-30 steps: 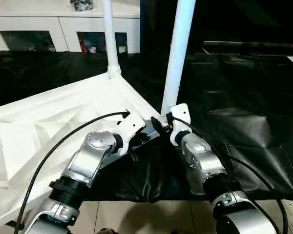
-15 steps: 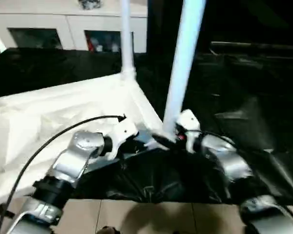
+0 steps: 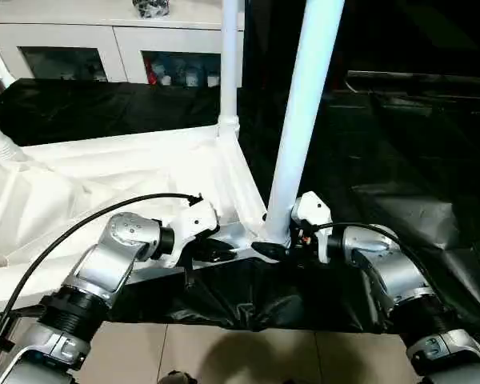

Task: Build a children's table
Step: Rotate leg to tighten

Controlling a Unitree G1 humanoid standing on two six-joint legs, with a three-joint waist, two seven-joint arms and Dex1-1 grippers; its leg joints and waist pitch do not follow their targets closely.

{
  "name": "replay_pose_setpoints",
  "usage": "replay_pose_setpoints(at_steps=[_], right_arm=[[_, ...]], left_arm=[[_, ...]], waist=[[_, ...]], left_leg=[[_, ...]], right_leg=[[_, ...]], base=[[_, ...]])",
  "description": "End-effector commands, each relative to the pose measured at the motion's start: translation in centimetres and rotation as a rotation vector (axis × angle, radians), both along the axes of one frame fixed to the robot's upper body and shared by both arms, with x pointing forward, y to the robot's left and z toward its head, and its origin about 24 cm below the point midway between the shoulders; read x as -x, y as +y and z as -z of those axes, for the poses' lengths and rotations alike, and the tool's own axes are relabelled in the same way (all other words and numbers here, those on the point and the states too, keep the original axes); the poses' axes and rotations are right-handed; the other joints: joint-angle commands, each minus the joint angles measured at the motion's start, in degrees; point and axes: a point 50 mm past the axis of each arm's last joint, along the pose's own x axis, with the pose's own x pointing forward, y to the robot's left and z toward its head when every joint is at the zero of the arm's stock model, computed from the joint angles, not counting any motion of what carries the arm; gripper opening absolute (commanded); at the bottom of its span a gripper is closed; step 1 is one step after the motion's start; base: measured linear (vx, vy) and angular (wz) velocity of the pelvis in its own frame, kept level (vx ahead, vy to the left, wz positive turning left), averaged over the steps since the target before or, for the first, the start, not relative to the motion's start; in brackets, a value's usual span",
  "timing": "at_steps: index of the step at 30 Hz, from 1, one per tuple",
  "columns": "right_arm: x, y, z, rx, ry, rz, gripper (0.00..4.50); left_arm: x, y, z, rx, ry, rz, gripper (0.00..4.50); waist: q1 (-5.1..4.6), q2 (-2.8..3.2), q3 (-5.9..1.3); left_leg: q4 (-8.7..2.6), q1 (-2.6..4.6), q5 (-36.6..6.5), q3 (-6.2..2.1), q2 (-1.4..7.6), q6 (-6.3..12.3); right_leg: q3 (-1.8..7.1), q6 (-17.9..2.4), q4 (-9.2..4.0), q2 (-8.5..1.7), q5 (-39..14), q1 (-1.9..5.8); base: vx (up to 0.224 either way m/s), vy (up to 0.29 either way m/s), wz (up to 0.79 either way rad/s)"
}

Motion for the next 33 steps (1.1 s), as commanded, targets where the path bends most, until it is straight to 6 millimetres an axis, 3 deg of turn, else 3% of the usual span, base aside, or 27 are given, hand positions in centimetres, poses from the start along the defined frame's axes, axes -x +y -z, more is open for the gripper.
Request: replay_pose_setpoints(at_steps=[1, 8, 14, 17, 18, 20, 23, 26, 28, 33], right_arm=[[0.6, 0.7, 0.2, -0.007, 0.024, -0.05, 2.85], [0.2, 1.6, 1.1, -0.035, 0.033, 0.094, 2.75], [-1.4, 3.3, 2.6, -0.015, 0.025, 0.424, 2.74], [-2.1, 4.2, 2.9, 0.003, 0.038, 0.563, 2.73], [-2.4, 5.0, 2.8, -0.004, 0.037, 0.622, 2.73], [-2.5, 5.8, 2.6, -0.018, 0.024, 0.633, 2.73], [-2.5, 6.5, 2.4, -0.063, 0.04, 0.611, 3.43], [-2.5, 6.6, 2.2, -0.07, 0.027, 0.584, 3.56], [-2.7, 6.0, 2.0, -0.055, -0.015, 0.579, 3.93], [-2.8, 3.7, 1.3, -0.038, -0.073, 0.492, 3.93]], left_arm=[[-0.4, -0.7, -1.1, 0.027, -0.046, 0.035, 0.0], [-1.7, -1.6, -1.0, 0.048, -0.091, -0.114, 0.0], [-3.6, -3.3, -0.8, 0.049, -0.154, -0.309, 0.0], [-4.2, -4.2, -0.8, 0.054, -0.168, -0.368, 0.0], [-4.5, -4.8, -0.9, 0.07, -0.174, -0.401, 0.0], [-4.7, -5.4, -1.1, 0.083, -0.178, -0.415, 0.0], [-4.7, -5.9, -1.3, 0.099, -0.18, -0.4, 0.0], [-4.4, -6.0, -1.4, 0.113, -0.185, -0.341, 0.0], [-4.0, -5.8, -1.2, 0.117, -0.181, -0.292, 0.0], [-2.9, -4.6, -1.0, 0.112, -0.163, -0.164, 0.0]], waist=[[-0.11, 0.58, -4.18], [-0.15, 0.6, -4.18], [-0.8, 0.47, -3.96], [-1.03, 0.61, -3.88], [-1.19, 0.5, -3.92], [-1.2, 0.46, -3.94], [-1.25, 0.34, -3.96], [-1.28, 0.21, -4.02], [-1.27, 0.32, -4.05], [-1.56, 0.43, -4.12]], left_leg=[[-3.75, 2.22, -23.07, -0.37, 0.49, -0.72], [-3.7, 2.29, -23.32, -0.34, 0.4, -1.3], [-3.76, 2.57, -26.79, -0.78, 0.03, -3.02], [-3.7, 2.71, -27.85, -0.84, -0.04, -3.17], [-3.75, 2.63, -28.43, -0.96, -0.11, -3.23], [-3.68, 2.88, -28.95, -0.98, -0.1, -3.1], [-3.78, 2.51, -28.68, -0.96, -0.11, -2.38], [-3.85, 2.29, -28.21, -0.92, -0.07, -1.96], [-3.8, 2.31, -27.69, -0.82, -0.02, -1.78], [-3.82, 1.98, -26.59, -0.71, 0.11, -1.15]], right_leg=[[0.26, -11.25, -3.32, -0.82, -16.63, 1.88], [0.28, -11.25, -3.38, -0.85, -17.04, 1.78], [-0.03, -8.45, -4.42, -1.06, -25.58, 1.33], [-0.06, -7.64, -4.73, -0.98, -27.23, 0.93], [-0.24, -7.28, -4.82, -0.92, -27.75, 1.11], [-0.27, -6.85, -5.05, -0.93, -28.3, 0.85], [-0.28, -6.48, -5.06, -0.9, -27.32, 1.07], [-0.24, -7.0, -4.83, -0.9, -25.52, 1.19], [-0.12, -7.44, -4.81, -0.99, -24.87, 1.08], [0.01, -8.64, -4.35, -0.94, -21.69, 1.51]], base=[[0.0, 0.0, 0.0], [0.0, 0.0, 0.0], [0.0, 0.0, 0.0], [0.0, 0.0, 0.0], [0.0, 0.0, 0.0], [0.0, 0.0, 0.0], [0.0, 0.0, 0.0], [0.0, 0.0, 0.0], [0.0, 0.0, 0.0], [0.0, 0.0, 0.0]])
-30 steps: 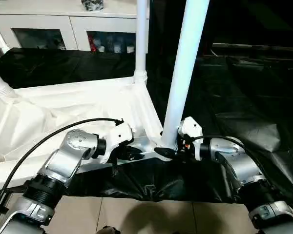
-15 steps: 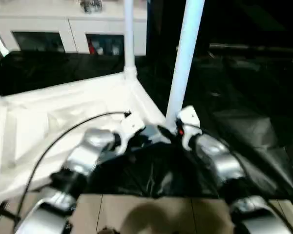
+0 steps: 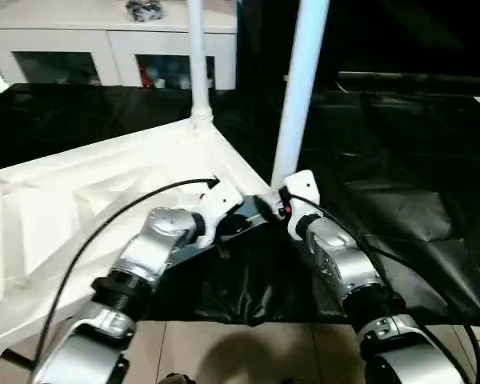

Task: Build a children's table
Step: Rotate leg to tighten

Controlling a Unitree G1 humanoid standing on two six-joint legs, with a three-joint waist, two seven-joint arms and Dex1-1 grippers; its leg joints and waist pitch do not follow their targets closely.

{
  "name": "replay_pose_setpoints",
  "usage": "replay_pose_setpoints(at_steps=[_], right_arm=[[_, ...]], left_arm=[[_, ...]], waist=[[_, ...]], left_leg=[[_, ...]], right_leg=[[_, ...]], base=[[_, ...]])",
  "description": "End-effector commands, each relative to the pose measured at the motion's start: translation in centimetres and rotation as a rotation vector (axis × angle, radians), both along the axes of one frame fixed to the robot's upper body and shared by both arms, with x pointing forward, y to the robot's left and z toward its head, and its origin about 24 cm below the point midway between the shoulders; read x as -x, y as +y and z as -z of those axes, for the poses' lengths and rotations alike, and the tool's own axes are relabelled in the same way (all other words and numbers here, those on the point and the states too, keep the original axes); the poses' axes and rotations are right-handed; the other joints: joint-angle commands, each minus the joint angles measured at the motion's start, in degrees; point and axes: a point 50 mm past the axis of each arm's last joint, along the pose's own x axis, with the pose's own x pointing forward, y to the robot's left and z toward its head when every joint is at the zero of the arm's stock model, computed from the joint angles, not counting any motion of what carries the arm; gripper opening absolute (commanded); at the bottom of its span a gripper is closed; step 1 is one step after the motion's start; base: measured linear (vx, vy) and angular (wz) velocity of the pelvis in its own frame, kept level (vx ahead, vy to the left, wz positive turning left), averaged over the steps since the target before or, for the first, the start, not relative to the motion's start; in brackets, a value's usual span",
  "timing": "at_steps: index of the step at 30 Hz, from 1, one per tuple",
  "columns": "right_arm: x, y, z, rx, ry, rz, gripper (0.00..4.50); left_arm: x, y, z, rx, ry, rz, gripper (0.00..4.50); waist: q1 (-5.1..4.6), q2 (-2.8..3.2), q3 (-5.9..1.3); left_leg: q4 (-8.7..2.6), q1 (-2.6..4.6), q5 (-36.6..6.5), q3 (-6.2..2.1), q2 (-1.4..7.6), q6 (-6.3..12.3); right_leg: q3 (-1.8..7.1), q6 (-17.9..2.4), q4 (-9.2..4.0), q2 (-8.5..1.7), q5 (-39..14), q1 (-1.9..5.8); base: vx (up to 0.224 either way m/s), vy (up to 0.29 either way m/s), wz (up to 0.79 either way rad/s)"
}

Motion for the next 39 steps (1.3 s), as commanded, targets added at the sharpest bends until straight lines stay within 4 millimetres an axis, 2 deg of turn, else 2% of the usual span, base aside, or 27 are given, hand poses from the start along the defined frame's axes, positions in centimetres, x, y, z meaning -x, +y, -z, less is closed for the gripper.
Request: replay_pose_setpoints(at_steps=[1, 7, 12, 15, 16, 18, 21, 22, 26, 30, 36, 39], right_arm=[[0.5, 0.5, 0.2, 0.011, 0.002, -0.093, 3.93], [1.0, -1.6, -0.6, 0.029, -0.023, -0.255, 3.93], [1.3, -2.2, -0.8, 0.037, -0.012, -0.329, 3.93], [2.2, -2.7, -0.9, 0.043, 0.027, -0.447, 3.93], [2.6, -2.8, -0.9, 0.043, 0.039, -0.488, 3.93], [2.8, -2.9, -1.0, 0.041, 0.048, -0.517, 3.65], [3.1, -3.1, -1.0, 0.038, 0.069, -0.556, 3.55], [3.3, -3.1, -0.9, 0.037, 0.076, -0.568, 3.33], [3.7, -3.3, -0.9, 0.042, 0.095, -0.605, 3.05], [4.0, -3.3, -0.9, 0.045, 0.114, -0.633, 2.81], [4.1, -3.0, -0.6, 0.029, 0.123, -0.604, 2.74], [2.8, -2.5, 0.3, 0.018, 0.106, -0.389, 2.72]], left_arm=[[0.2, -1.1, -1.7, 0.066, -0.07, 0.104, 0.0], [0.7, -0.1, -2.0, 0.053, -0.046, 0.212, 0.0], [0.8, 0.2, -2.1, 0.046, -0.037, 0.242, 0.0], [1.0, 0.4, -2.1, 0.041, -0.019, 0.271, 0.0], [1.1, 0.6, -2.0, 0.04, -0.011, 0.284, 0.0], [1.2, 0.7, -2.0, 0.04, -0.004, 0.294, 0.0], [1.4, 0.9, -1.9, 0.035, 0.009, 0.308, 0.0], [1.5, 1.0, -1.9, 0.034, 0.014, 0.313, 0.0], [1.7, 1.4, -1.7, 0.027, 0.033, 0.325, 0.0], [2.0, 1.6, -1.6, 0.025, 0.05, 0.339, 0.0], [1.7, 1.4, -1.6, 0.033, 0.037, 0.297, 0.0], [0.6, 0.5, -1.6, 0.038, -0.012, 0.172, 0.0]], waist=[[-0.02, 0.35, -4.2], [0.3, 0.68, -4.29], [0.55, 0.68, -4.3], [0.94, 0.67, -4.31], [1.14, 0.74, -4.34], [1.24, 0.74, -4.29], [1.43, 0.67, -4.25], [1.4, 0.68, -4.2], [1.46, 0.61, -4.13], [1.44, 0.46, -4.09], [1.38, 0.39, -4.15], [1.08, 0.31, -4.06]], left_leg=[[-3.79, 1.83, -25.26, -0.44, 0.22, -0.98], [-3.71, 1.96, -23.25, -0.26, 0.42, -0.2], [-3.66, 1.94, -22.51, -0.16, 0.44, 0.02], [-3.59, 2.16, -22.3, -0.08, 0.53, 0.37], [-3.62, 1.98, -21.78, -0.07, 0.56, 0.48], [-3.63, 2.04, -22.16, -0.04, 0.62, 0.45], [-3.66, 2.1, -22.67, -0.04, 0.64, 0.15], [-3.72, 2.08, -23.06, -0.08, 0.62, 0.0], [-3.77, 2.24, -24.01, -0.12, 0.65, -0.38], [-3.86, 2.12, -24.19, -0.22, 0.64, -0.54], [-3.77, 2.08, -23.41, -0.15, 0.64, -0.51], [-3.75, 2.04, -23.74, -0.19, 0.48, -1.16]], right_leg=[[0.13, -9.33, -4.02, -0.92, -19.89, 1.68], [0.14, -11.6, -3.42, -0.75, -14.85, 2.04], [0.15, -12.03, -3.33, -0.79, -14.37, 2.17], [0.16, -12.1, -3.3, -0.68, -13.97, 2.23], [0.14, -12.24, -3.17, -0.74, -13.51, 2.35], [0.13, -12.39, -3.19, -0.81, -14.09, 2.26], [0.15, -12.13, -3.32, -0.88, -15.59, 2.17], [0.12, -11.98, -3.35, -0.86, -16.32, 2.11], [0.17, -11.54, -3.51, -0.88, -17.95, 1.89], [0.15, -10.98, -3.58, -0.93, -19.28, 1.91], [0.25, -11.33, -3.46, -0.96, -18.0, 1.86], [0.25, -11.01, -3.59, -1.07, -19.45, 1.73]], base=[[0.0, 0.0, 0.0], [0.0, 0.0, 0.0], [0.0, 0.0, 0.0], [0.0, 0.0, 0.0], [0.0, 0.0, 0.0], [0.0, 0.0, 0.0], [0.0, 0.0, 0.0], [0.0, 0.0, 0.0], [0.0, 0.0, 0.0], [0.0, 0.0, 0.0], [0.0, 0.0, 0.0], [0.0, 0.0, 0.0]])
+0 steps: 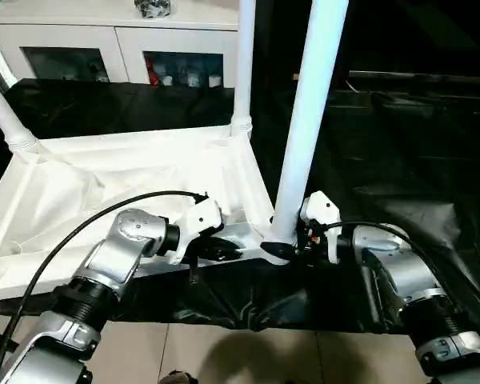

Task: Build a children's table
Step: Rotate leg to tighten

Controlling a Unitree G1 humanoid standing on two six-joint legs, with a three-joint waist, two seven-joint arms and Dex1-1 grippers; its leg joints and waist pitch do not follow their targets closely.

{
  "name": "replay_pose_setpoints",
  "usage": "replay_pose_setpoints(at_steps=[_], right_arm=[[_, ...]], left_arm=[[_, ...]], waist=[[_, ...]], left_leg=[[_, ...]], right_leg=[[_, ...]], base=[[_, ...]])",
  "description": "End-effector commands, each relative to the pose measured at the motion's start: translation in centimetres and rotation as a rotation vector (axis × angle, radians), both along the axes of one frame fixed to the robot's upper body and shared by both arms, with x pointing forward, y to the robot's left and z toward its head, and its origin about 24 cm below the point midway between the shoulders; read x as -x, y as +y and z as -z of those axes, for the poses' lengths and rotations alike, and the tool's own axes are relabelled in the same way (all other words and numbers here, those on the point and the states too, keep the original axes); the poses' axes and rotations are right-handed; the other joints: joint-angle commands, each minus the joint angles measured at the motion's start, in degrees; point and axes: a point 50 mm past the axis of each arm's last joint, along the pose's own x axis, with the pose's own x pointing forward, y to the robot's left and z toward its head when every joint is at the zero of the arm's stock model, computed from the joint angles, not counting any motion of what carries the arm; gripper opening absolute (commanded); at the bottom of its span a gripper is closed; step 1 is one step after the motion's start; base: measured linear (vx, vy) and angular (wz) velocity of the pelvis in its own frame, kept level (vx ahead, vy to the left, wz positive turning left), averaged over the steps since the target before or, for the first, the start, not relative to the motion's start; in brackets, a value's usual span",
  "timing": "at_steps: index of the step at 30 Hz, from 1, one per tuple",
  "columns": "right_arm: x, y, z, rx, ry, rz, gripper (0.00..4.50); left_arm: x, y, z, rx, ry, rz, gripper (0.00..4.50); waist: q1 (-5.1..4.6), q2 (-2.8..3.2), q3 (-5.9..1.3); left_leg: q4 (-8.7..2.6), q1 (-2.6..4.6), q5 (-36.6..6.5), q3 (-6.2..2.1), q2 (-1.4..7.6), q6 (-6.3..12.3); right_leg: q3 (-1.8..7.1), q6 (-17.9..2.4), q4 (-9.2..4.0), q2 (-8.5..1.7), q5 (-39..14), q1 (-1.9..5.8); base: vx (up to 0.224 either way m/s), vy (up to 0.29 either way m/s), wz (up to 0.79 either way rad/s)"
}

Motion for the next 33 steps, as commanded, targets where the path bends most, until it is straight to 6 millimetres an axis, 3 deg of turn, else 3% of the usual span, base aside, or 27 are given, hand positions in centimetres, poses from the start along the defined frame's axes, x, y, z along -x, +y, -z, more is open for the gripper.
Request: replay_pose_setpoints(at_steps=[1, 5, 6, 10, 12, 15, 16, 18, 25, 33], right_arm=[[-0.9, 1.4, 1.6, 0.017, 0.011, 0.199, 2.72], [-2.2, 2.6, 2.3, 0.002, 0.041, 0.458, 2.72], [-2.2, 2.7, 2.4, 0.0, 0.044, 0.467, 2.72], [-2.8, 4.6, 2.1, -0.07, 0.072, 0.568, 2.72], [-2.8, 5.3, 1.9, -0.114, 0.083, 0.561, 3.28], [-2.8, 5.6, 1.8, -0.164, 0.107, 0.541, 3.51], [-2.8, 5.4, 1.7, -0.15, 0.09, 0.526, 3.76], [-2.9, 4.9, 1.5, -0.132, 0.062, 0.516, 3.85], [-2.9, 2.4, 0.6, -0.095, 0.008, 0.407, 3.85], [-1.3, 0.3, -0.2, -0.053, 0.001, 0.163, 3.85]], left_arm=[[-1.8, -2.0, -1.4, 0.025, -0.104, -0.123, 0.0], [-2.9, -3.4, -1.4, 0.035, -0.128, -0.259, 0.0], [-3.0, -3.4, -1.4, 0.035, -0.128, -0.263, 0.0], [-3.2, -5.0, -1.5, 0.058, -0.138, -0.295, 0.0], [-3.0, -5.5, -1.6, 0.068, -0.14, -0.268, 0.0], [-2.8, -5.7, -1.6, 0.073, -0.14, -0.237, 0.0], [-2.6, -5.5, -1.7, 0.077, -0.14, -0.204, 0.0], [-2.2, -5.2, -1.6, 0.076, -0.136, -0.16, 0.0], [-1.3, -3.7, -1.3, 0.062, -0.102, -0.065, 0.0], [-0.8, -2.3, -1.6, 0.058, -0.083, -0.002, 0.0]], waist=[[-0.5, 0.23, -4.04], [-1.15, 0.47, -3.98], [-1.52, 0.46, -3.96], [-1.51, 0.6, -4.09], [-1.48, 0.64, -4.19], [-1.53, 0.65, -4.18], [-1.49, 0.69, -4.21], [-1.47, 0.83, -4.2], [-1.28, 0.89, -4.32], [-0.72, 0.63, -4.2]], left_leg=[[-3.8, 2.05, -23.92, -0.4, 0.29, -1.8], [-3.77, 2.39, -26.48, -0.8, -0.02, -2.84], [-3.79, 2.28, -26.71, -0.8, -0.02, -2.77], [-3.71, 2.32, -27.13, -0.75, -0.06, -2.03], [-3.76, 2.18, -26.99, -0.8, -0.05, -1.87], [-3.89, 2.09, -26.85, -0.77, 0.05, -1.41], [-3.91, 2.04, -26.55, -0.76, 0.06, -1.38], [-3.92, 2.06, -26.57, -0.72, 0.07, -1.43], [-3.81, 1.88, -23.4, -0.44, 0.2, -0.51], [-3.75, 1.95, -21.94, -0.26, 0.44, 0.53]], right_leg=[[0.18, -10.31, -3.79, -1.03, -21.09, 1.56], [-0.15, -8.39, -4.5, -1.17, -26.59, 1.38], [-0.12, -8.27, -4.66, -1.05, -26.18, 1.27], [-0.16, -8.15, -4.79, -0.89, -24.92, 1.14], [-0.2, -8.31, -4.68, -0.95, -24.08, 1.37], [-0.18, -8.85, -4.45, -0.82, -21.85, 1.47], [-0.19, -9.17, -4.35, -0.8, -21.12, 1.54], [-0.15, -9.46, -4.32, -0.8, -20.8, 1.53], [0.01, -11.61, -3.68, -0.88, -15.75, 2.06], [0.07, -11.51, -3.63, -0.82, -15.56, 2.17]], base=[[0.0, 0.0, 0.0], [0.0, 0.0, 0.0], [0.0, 0.0, 0.0], [0.0, 0.0, 0.0], [0.0, 0.0, 0.0], [0.0, 0.0, 0.0], [0.0, 0.0, 0.0], [0.0, 0.0, 0.0], [0.0, 0.0, 0.0], [0.0, 0.0, 0.0]])
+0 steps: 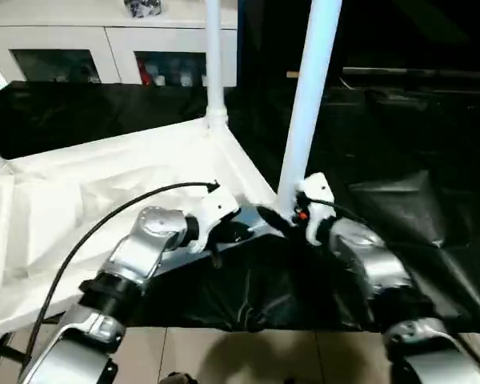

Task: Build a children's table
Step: Rotate leg to tighten

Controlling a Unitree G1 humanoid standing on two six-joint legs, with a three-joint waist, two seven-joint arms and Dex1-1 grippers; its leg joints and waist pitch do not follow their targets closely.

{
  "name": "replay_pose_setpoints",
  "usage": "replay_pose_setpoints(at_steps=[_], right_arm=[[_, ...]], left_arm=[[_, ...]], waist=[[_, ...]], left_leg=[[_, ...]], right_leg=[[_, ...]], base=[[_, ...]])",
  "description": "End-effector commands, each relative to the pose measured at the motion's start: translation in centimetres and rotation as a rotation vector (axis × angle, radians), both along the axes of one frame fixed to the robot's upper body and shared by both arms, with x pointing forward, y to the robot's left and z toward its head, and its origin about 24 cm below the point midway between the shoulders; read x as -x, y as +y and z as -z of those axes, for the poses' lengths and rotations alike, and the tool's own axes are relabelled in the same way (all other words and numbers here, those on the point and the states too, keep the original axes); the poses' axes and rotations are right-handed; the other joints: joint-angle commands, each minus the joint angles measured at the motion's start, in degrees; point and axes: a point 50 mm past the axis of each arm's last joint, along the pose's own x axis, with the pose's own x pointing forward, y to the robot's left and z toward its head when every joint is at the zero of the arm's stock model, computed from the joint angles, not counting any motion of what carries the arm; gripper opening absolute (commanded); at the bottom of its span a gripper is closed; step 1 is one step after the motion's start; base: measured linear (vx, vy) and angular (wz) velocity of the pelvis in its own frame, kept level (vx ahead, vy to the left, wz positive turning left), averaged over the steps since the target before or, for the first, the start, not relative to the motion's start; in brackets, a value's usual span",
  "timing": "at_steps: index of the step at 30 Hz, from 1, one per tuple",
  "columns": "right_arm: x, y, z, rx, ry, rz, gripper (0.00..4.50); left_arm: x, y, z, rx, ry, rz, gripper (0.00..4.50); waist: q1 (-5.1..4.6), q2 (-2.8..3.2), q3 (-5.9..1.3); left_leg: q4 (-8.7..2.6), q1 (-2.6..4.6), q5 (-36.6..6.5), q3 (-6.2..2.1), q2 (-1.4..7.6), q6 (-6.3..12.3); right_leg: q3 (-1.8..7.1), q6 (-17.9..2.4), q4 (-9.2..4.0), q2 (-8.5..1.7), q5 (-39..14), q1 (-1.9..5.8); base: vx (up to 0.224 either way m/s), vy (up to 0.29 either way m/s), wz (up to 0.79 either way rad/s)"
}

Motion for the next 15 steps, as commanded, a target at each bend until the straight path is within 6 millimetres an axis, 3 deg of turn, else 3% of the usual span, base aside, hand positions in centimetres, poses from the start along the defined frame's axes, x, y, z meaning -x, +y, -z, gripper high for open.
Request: replay_pose_setpoints(at_steps=[1, 3, 15], right_arm=[[0.7, -0.1, -0.3, -0.005, 0.007, -0.095, 3.85], [1.1, -0.2, -0.6, -0.017, 0.01, -0.144, 3.85], [2.1, -0.2, -0.5, 0.021, 0.043, -0.243, 2.86]], left_arm=[[0.1, -0.7, -1.5, 0.047, -0.054, 0.078, 0.0], [0.2, -0.6, -1.6, 0.051, -0.048, 0.096, 0.0], [0.7, -0.4, -1.5, 0.044, -0.02, 0.142, 0.0]], waist=[[0.09, 0.33, -4.24], [0.18, 0.36, -4.23], [0.54, 0.22, -4.1]], left_leg=[[-3.68, 2.06, -22.48, -0.25, 0.47, 0.5], [-3.7, 2.01, -22.57, -0.26, 0.44, 0.31], [-3.81, 2.11, -24.3, -0.43, 0.42, -0.73]], right_leg=[[0.17, -10.84, -3.65, -0.85, -16.69, 2.16], [0.19, -10.66, -3.7, -0.89, -17.52, 2.1], [0.2, -9.72, -3.97, -0.97, -20.94, 1.78]], base=[[0.0, 0.0, 0.0], [0.0, 0.0, 0.0], [0.0, 0.0, 0.0]])
